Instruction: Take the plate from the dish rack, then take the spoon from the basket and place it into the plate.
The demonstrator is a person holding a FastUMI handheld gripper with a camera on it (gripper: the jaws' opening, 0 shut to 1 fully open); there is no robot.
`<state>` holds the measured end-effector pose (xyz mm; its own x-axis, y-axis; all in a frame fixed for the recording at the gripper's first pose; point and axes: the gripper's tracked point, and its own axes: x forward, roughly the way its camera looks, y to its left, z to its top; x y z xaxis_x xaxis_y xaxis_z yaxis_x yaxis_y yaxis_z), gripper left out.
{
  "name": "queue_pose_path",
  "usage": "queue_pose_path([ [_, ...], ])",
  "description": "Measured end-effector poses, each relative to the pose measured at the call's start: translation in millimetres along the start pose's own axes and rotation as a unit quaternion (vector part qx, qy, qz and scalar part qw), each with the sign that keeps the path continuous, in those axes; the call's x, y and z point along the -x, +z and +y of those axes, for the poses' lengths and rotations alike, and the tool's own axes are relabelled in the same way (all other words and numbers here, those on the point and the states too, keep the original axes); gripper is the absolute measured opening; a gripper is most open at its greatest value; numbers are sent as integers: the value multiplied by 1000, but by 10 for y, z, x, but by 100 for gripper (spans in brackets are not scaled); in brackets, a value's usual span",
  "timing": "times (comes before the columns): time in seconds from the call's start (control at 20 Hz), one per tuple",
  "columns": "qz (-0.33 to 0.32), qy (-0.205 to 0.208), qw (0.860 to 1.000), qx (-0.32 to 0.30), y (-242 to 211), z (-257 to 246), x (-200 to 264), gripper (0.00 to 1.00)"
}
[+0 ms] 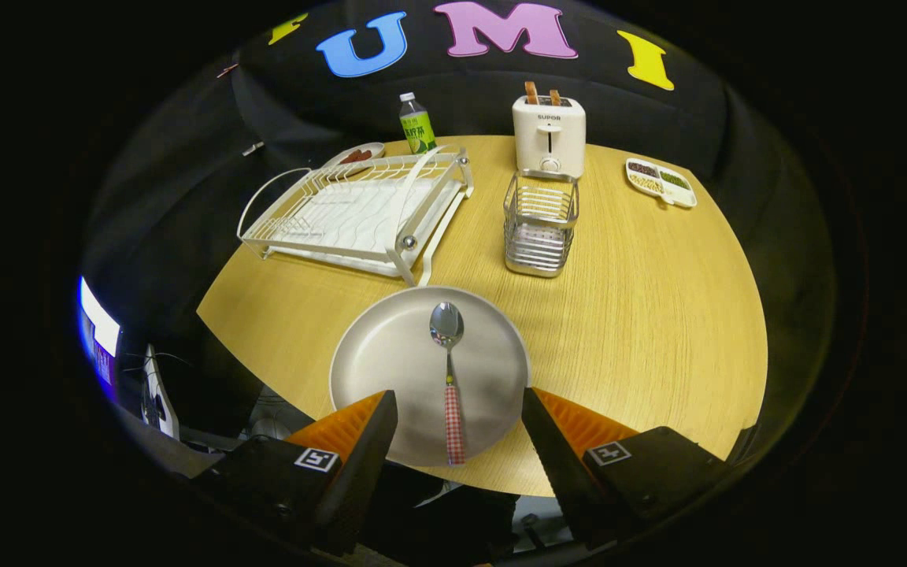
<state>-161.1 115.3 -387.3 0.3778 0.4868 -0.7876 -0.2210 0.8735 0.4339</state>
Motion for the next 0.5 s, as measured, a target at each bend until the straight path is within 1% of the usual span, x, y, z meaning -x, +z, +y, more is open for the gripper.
queue_pose_path([
  [0.15, -44, -17, 999, 12, 364, -61, 205, 99],
  [0.3, -107, -33, 994, 13, 906, -108, 533, 99],
  [0.4, -163, -56, 985, 23, 1357, -183, 841, 99],
  [0.5, -223, -89, 969, 50, 1817, -236, 1232, 99],
])
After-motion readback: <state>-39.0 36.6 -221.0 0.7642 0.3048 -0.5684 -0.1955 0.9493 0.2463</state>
